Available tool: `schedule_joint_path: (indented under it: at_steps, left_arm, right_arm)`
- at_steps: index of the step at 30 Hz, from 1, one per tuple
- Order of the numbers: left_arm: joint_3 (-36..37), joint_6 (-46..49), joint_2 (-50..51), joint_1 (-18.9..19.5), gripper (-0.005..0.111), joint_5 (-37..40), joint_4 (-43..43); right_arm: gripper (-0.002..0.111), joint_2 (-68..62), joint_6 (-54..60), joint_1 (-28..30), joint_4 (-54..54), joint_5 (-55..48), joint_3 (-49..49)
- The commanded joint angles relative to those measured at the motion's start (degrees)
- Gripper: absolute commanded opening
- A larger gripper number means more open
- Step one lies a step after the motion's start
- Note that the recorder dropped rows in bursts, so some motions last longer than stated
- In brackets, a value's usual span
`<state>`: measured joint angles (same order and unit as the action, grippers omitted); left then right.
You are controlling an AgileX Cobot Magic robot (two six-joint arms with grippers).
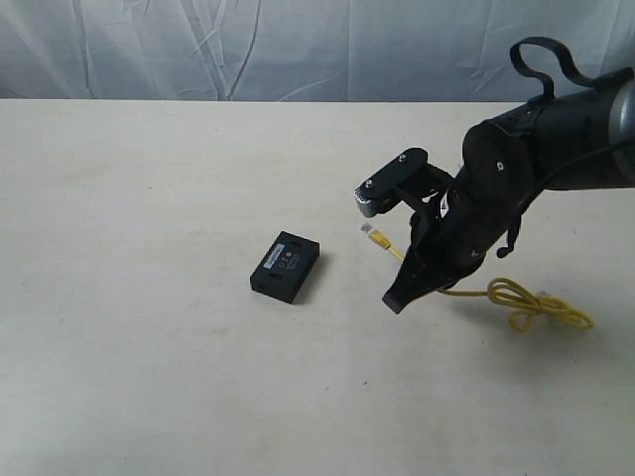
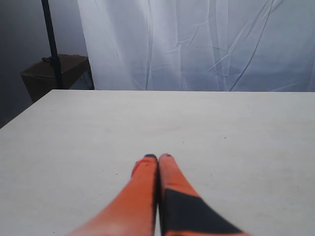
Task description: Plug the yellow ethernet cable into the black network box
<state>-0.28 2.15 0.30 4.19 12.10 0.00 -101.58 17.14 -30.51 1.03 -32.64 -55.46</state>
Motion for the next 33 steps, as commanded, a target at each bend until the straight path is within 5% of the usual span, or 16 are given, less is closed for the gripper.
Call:
schedule_joint_path:
  at_steps: [1,19,24,33]
  left_arm:
    - [0.28,0.0,-0.3,0.26,0.0,-0.87,1.03]
    - [0.28,-3.6,-0.3,0.26,0.0,-20.18,-10.86]
    - [-6.42,-3.49,3.66,0.26,0.0,-10.05,-12.02]
    - [-31.94,2.64,33.63,0.26,0.0,9.26,-3.1]
  right_arm:
    - [0.0,-0.1,0.09,0.08,-0.05,-0.1,0.34]
    - [0.0,-0.1,-0.19,0.08,-0.29,0.36,0.34]
    - [0.0,-0.1,-0.19,0.08,-0.29,0.36,0.34]
    - [0.0,-0.1,-0.19,0.08,-1.03,0.73,0.34]
